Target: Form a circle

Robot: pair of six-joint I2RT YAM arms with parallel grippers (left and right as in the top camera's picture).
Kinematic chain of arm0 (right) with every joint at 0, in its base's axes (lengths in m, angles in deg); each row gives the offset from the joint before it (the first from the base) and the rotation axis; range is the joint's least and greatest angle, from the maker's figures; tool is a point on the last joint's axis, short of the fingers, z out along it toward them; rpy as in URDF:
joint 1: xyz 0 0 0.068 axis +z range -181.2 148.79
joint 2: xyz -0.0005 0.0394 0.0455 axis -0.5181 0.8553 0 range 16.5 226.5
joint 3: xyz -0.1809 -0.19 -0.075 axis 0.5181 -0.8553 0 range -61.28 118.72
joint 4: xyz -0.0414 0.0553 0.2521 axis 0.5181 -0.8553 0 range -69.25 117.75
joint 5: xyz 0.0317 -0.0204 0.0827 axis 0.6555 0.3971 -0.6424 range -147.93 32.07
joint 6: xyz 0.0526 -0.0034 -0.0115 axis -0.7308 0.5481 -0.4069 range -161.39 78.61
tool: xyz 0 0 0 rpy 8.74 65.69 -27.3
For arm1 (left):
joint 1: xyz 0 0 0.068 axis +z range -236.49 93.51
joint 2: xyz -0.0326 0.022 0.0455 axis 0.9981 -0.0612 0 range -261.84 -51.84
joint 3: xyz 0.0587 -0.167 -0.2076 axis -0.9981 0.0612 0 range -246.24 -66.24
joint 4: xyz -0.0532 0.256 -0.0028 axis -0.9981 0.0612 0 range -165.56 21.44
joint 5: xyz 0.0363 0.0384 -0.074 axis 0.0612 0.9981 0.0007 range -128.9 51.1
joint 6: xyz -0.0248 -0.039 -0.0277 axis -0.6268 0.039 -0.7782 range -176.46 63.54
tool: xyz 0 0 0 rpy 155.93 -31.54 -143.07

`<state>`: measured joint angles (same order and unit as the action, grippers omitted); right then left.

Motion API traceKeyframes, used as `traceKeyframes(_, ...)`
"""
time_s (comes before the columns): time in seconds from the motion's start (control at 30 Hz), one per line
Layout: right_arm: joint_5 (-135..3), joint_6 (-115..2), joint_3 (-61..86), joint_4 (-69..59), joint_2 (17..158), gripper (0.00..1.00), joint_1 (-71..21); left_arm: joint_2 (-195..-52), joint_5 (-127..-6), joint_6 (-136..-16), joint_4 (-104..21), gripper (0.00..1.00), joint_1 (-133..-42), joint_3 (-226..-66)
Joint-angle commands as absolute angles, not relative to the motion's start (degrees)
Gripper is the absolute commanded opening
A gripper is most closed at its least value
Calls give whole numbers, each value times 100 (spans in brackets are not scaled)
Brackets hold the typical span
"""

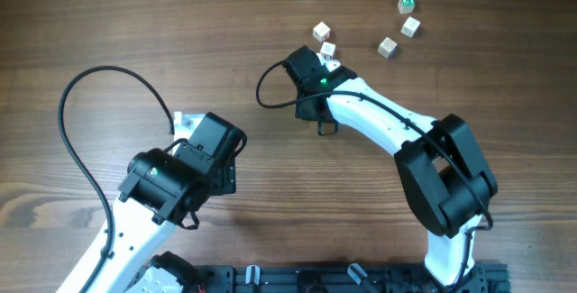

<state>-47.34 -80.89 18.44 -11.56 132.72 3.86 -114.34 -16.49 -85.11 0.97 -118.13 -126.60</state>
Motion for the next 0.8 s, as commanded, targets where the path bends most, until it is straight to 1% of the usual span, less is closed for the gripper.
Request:
traceKeyframes(0.0, -4743, -8264, 1669, -1383, 13327, 16, 358, -11393, -1701, -8587, 95, 100, -11782, -12651)
traceKeyframes(0.13, -4697, -8406, 1669, -1425, 13327, 16, 358, -11393, -1699, -8589, 95, 100, -11782, -12651)
traceKeyframes(0.23, -4699, -8393, 1669, -1366, 13327, 21, 358, -11393, -1699, -8589, 97, 100, -11782, -12651)
traceKeyframes(0.37, -4699, -8395, 1669, -1338, 13327, 23, 358, -11393, -1701, -8589, 97, 100, -11782, -12651)
traceKeyframes(0.43, -4699, -8389, 1669, -1333, 13327, 31, 358, -11393, -1699, -8589, 95, 100, -11782, -12651)
traceKeyframes(0.53, -4699, -8376, 1669, -1327, 13327, 32, 358, -11393, -1701, -8587, 97, 100, -11782, -12651)
traceKeyframes(0.7, -4701, -8376, 1671, -1320, 13327, 43, 358, -11393, -1699, -8589, 95, 100, -11782, -12651)
traceKeyframes(0.77, -4701, -8367, 1671, -1320, 13325, 45, 358, -11393, -1699, -8589, 95, 100, -11782, -12651)
